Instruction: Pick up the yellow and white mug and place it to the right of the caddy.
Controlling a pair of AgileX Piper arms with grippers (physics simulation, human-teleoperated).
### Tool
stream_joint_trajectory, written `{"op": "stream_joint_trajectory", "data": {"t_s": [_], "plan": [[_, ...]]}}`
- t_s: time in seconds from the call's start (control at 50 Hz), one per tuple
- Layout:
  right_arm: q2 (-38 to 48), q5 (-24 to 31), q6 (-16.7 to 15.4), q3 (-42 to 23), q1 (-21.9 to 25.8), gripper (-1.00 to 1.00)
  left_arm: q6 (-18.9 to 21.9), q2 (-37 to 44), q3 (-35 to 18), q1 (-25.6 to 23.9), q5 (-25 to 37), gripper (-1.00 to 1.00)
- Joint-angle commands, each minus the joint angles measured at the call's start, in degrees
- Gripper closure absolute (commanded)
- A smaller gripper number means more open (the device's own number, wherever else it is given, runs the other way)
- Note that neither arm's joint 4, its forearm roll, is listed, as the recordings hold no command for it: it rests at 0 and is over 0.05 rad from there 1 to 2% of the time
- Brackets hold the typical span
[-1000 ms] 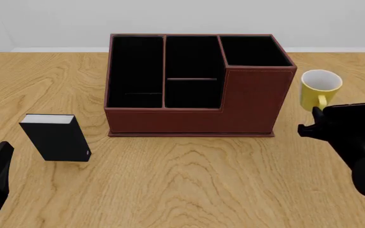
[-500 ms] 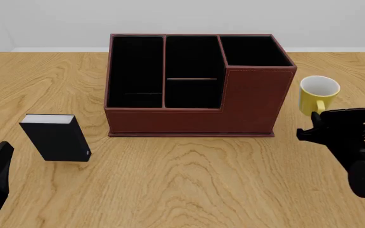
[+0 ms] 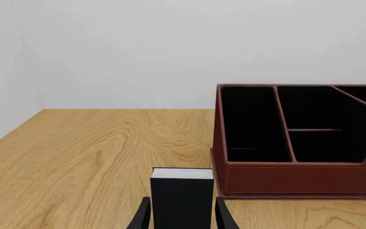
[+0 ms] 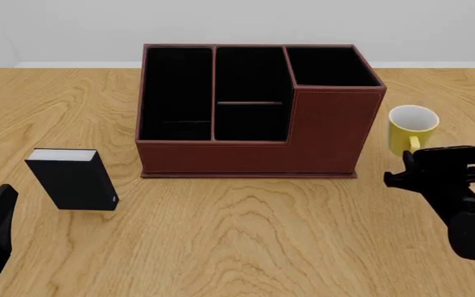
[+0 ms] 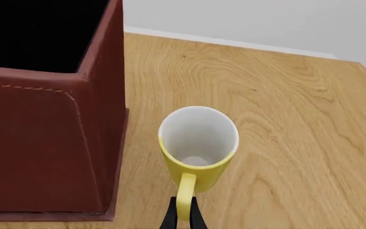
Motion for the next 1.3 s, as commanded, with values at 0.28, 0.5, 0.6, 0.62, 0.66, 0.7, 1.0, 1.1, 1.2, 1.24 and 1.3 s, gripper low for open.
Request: {"op": "stream_joint_trajectory", "data": {"t_s": [0.28, 0.5, 0.6, 0.62, 0.66, 0.7, 1.0, 1.1, 1.2, 1.24, 1.3], "plan": [[4.0, -3.0, -0.1, -0.2, -0.4, 1.0, 0.0, 0.0, 0.0, 0.0, 0.0, -1.0], [4.9, -3.5, -0.1, -0.2, -0.5, 1.0, 0.0, 0.0, 0.0, 0.0, 0.0, -1.0], [6.0, -3.9, -0.3, -0.4, -0.3, 1.0, 0.0, 0.0, 0.0, 0.0, 0.0, -1.0], [6.0, -4.0, -0.2, -0.4, -0.3, 1.0, 0.0, 0.0, 0.0, 0.0, 0.0, -1.0], [5.8, -4.0, -0.3, -0.3, -0.4, 1.0, 0.0, 0.0, 0.0, 0.0, 0.0, -1.0], [6.0, -4.1, -0.3, -0.3, -0.5, 1.0, 0.0, 0.0, 0.0, 0.0, 0.0, -1.0], [7.1, -4.4, -0.2, -0.7, -0.7, 1.0, 0.0, 0.0, 0.0, 0.0, 0.0, -1.0], [7.5, -4.7, -0.3, -0.7, -0.6, 1.0, 0.0, 0.0, 0.0, 0.0, 0.0, -1.0], [7.9, -5.0, -0.5, -0.7, -0.5, 1.0, 0.0, 0.0, 0.0, 0.0, 0.0, -1.0], [8.5, -5.4, -0.5, -0.8, -0.6, 1.0, 0.0, 0.0, 0.0, 0.0, 0.0, -1.0], [9.4, -6.0, -0.6, -0.9, -0.6, 1.0, 0.0, 0.0, 0.0, 0.0, 0.0, -1.0]]}}
